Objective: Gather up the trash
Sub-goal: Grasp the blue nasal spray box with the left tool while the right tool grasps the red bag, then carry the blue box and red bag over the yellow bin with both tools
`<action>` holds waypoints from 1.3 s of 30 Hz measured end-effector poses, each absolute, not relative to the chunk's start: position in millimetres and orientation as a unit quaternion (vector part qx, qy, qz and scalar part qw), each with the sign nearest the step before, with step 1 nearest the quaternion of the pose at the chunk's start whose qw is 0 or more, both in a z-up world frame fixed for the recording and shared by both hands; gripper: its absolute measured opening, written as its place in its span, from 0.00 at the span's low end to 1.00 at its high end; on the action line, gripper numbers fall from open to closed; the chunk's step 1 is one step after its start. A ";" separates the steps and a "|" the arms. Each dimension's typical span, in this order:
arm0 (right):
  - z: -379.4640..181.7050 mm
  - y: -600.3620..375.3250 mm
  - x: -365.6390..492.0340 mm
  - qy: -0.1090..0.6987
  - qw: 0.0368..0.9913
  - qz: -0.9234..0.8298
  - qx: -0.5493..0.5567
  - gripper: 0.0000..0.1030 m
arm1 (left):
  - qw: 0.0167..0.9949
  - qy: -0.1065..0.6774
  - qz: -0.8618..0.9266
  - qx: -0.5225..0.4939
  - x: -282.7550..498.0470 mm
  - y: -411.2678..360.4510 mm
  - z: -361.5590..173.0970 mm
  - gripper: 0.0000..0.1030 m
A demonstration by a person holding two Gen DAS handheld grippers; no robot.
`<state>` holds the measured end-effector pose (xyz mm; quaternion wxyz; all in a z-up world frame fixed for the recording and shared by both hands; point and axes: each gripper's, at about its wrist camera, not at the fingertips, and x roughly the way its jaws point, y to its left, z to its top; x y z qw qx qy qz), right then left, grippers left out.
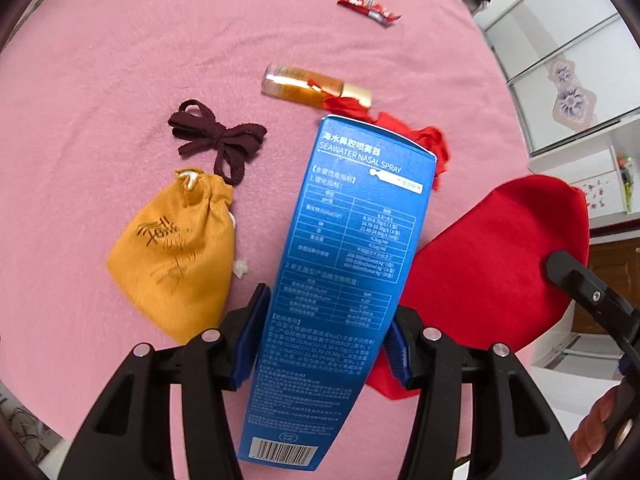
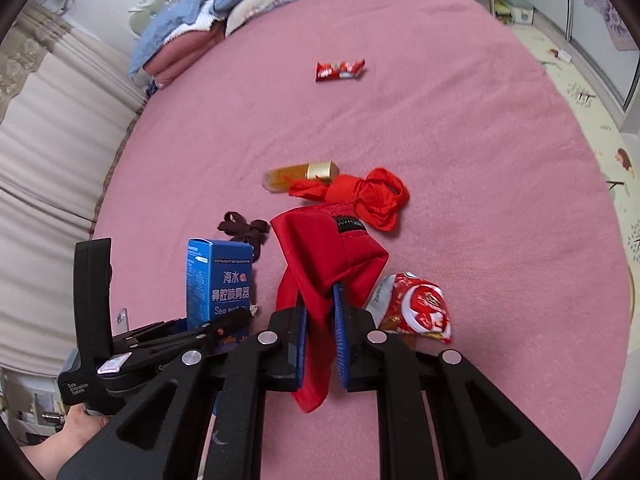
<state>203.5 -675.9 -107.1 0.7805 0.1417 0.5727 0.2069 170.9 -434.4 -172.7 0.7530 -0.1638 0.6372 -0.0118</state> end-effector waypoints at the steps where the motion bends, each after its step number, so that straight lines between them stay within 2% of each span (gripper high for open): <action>1: -102.7 -678.1 200.9 0.569 0.783 0.207 0.143 0.12 | 0.756 0.634 -0.011 -0.162 165.3 -435.7 -167.5 0.51; 10: -61.9 -736.1 171.5 0.534 0.806 0.197 0.165 0.12 | 0.764 0.622 -0.046 -0.166 142.9 -481.1 -136.1 0.51; 18: -42.0 -817.0 144.6 0.513 0.820 0.165 0.193 0.12 | 0.760 0.624 -0.103 -0.146 135.2 -564.2 -118.9 0.51; 39: -76.1 -1042.0 92.6 0.510 0.820 0.011 0.261 0.12 | 0.718 0.655 -0.227 -0.059 140.0 -815.2 -140.6 0.51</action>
